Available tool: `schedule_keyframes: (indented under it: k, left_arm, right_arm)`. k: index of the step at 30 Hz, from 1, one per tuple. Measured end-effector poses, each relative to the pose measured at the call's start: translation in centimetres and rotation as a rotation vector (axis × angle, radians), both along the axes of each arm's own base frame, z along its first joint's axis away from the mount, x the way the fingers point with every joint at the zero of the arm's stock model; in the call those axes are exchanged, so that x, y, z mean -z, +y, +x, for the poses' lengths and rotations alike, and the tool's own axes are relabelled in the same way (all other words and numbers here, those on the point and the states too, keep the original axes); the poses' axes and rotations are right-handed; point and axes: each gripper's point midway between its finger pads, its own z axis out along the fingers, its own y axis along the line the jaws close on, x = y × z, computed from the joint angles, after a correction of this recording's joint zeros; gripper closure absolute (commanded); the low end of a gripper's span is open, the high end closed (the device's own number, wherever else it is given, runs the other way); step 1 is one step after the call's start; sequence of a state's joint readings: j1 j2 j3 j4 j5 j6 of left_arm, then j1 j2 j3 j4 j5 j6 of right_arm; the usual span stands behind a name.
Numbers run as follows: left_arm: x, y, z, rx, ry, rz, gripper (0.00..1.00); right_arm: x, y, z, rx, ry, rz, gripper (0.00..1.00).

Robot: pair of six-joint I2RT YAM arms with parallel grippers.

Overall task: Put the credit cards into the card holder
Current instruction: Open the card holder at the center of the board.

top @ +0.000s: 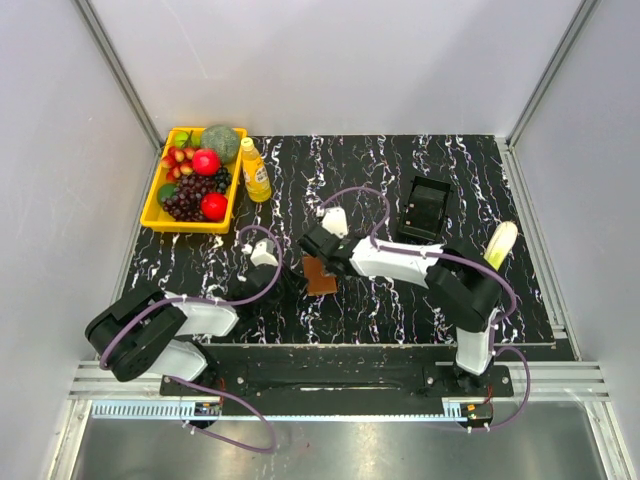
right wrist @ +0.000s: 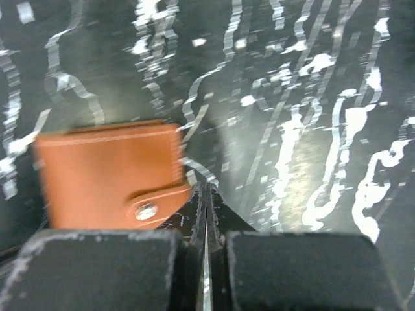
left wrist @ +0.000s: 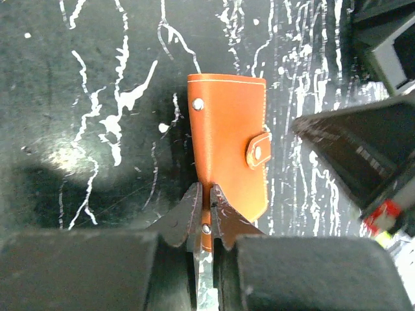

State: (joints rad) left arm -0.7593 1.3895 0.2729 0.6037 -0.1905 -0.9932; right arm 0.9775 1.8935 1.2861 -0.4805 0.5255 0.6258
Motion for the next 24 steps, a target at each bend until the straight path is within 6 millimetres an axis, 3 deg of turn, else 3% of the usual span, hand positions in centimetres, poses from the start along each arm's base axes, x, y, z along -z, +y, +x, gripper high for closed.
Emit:
schedule_keyframes:
  k: [4,6,9,14,24]
  left_arm:
    - [0.8,0.6,-0.3,-0.006,0.024,0.034,1.00]
    - [0.9,0.6,-0.3,-0.007,0.024,0.040,1.00]
    - [1.0,0.7,-0.4,-0.004,0.024,0.048,1.00]
    - [1.1,0.8,-0.4,-0.002,0.025,0.061,1.00]
    - [0.3,0.1,0.4,0.019,0.030,0.090,1.00]
  right_arm:
    - [0.7,-3.4,1.7,0.061,0.007,-0.059,0.98]
    - [0.9,-4.0,1.9,0.068,0.012,-0.069,0.80]
    - [0.9,-3.2,1.5,0.030,0.017,-0.042,0.54]
    - [0.0,-1.4,-0.3,-0.081,0.032,0.061,0.48]
    - [0.0,1.1,-0.6,-0.332,-0.049,0.052,0.43]
